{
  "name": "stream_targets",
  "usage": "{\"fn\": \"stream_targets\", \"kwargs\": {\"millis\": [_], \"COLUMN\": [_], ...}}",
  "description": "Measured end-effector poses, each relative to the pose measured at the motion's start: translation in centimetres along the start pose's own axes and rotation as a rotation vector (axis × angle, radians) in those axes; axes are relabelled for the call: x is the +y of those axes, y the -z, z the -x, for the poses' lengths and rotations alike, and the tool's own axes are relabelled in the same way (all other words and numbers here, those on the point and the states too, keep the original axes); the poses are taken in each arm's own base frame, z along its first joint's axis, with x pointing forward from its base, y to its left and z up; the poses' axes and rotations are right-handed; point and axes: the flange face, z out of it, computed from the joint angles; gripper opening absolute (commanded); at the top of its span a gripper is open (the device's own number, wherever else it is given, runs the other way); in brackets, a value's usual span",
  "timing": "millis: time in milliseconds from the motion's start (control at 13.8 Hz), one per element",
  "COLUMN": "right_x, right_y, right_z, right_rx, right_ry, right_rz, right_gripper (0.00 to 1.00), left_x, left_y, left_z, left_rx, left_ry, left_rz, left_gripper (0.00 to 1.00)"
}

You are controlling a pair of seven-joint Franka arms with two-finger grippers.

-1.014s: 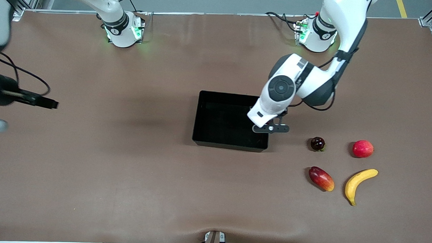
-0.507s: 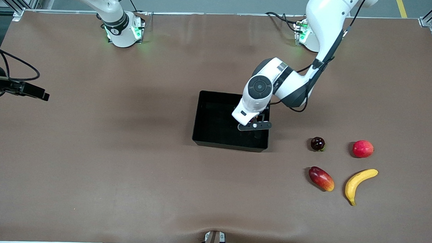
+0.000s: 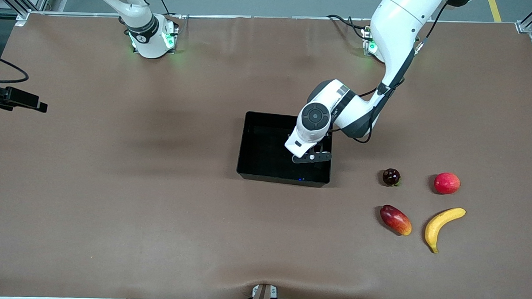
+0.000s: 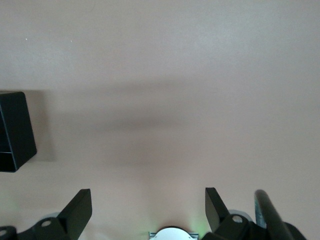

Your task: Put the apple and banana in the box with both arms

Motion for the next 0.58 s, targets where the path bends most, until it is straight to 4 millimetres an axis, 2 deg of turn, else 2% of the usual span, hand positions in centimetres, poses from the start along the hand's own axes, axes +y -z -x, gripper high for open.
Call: {"fn": "stream_targets", "kwargs": {"millis": [290, 507, 579], "right_x": [-2.2, -3.3, -3.9], "right_y": [1.0, 0.0, -0.2], "right_z": [2.5, 4.1, 4.9], "right_rx": [0.019, 0.095, 0.113], "right_ry": [0.036, 0.061, 0.072], "right_rz": [0.023, 0.023, 0.029], "right_gripper": [1.00, 1.00, 1.00], "left_x": [0.0, 0.3, 0.6], "left_y": [-1.4, -2.5, -2.8], "left_z": [-0.1, -0.4, -0.3], "left_rx": [-0.018, -0.030, -0.032], "left_ry": [0.004, 0.030, 0.030], "left_rz": [-0.011, -0.014, -0.014], "left_gripper": [0.00, 0.00, 0.10]}}
